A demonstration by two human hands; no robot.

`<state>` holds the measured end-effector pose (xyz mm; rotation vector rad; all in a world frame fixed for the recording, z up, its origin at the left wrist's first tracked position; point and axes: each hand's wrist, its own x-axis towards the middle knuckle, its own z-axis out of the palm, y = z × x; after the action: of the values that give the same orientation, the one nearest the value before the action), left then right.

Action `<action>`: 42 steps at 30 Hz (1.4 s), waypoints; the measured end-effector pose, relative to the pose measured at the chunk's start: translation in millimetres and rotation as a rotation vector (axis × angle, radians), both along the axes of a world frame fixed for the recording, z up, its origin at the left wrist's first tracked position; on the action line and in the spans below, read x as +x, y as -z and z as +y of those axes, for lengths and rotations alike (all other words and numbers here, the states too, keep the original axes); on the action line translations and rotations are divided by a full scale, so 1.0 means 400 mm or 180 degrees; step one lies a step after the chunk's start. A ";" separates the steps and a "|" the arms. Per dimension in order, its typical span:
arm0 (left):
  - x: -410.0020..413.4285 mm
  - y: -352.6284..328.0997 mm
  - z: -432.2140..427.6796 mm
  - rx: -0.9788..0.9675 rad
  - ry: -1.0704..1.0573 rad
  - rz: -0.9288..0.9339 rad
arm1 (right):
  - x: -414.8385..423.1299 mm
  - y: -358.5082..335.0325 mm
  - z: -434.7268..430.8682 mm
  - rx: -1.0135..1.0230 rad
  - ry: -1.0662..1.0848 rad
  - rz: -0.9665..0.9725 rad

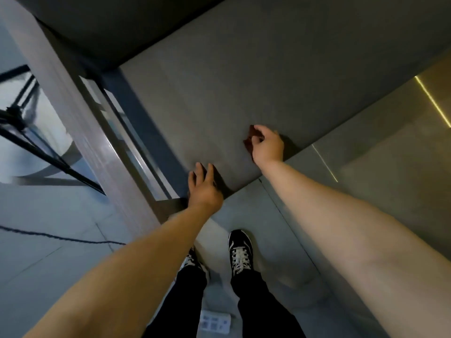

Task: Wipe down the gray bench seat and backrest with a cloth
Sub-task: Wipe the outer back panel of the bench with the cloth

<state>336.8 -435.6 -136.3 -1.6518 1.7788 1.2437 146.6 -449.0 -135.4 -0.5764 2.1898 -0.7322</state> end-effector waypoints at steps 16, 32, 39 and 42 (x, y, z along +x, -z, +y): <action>0.072 -0.275 0.143 0.0413 -0.2047 0.1002 | 0.326 -0.222 0.179 0.0236 0.0044 -0.1455; 0.441 -0.718 0.357 -0.0550 -0.3568 0.1217 | 0.718 -0.728 0.274 0.0234 -0.1659 -0.1092; 0.572 -0.807 0.407 -0.0783 -0.4282 0.1128 | 0.830 -0.848 0.319 0.0214 -0.2103 -0.1223; 0.614 -0.871 0.386 -0.0964 -0.4509 0.1186 | 0.869 -0.903 0.296 0.0191 -0.2184 -0.1273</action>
<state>582.4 -281.2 212.1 -3.2151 0.7348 1.9014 494.2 -330.5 225.6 -0.9835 1.4961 -0.3643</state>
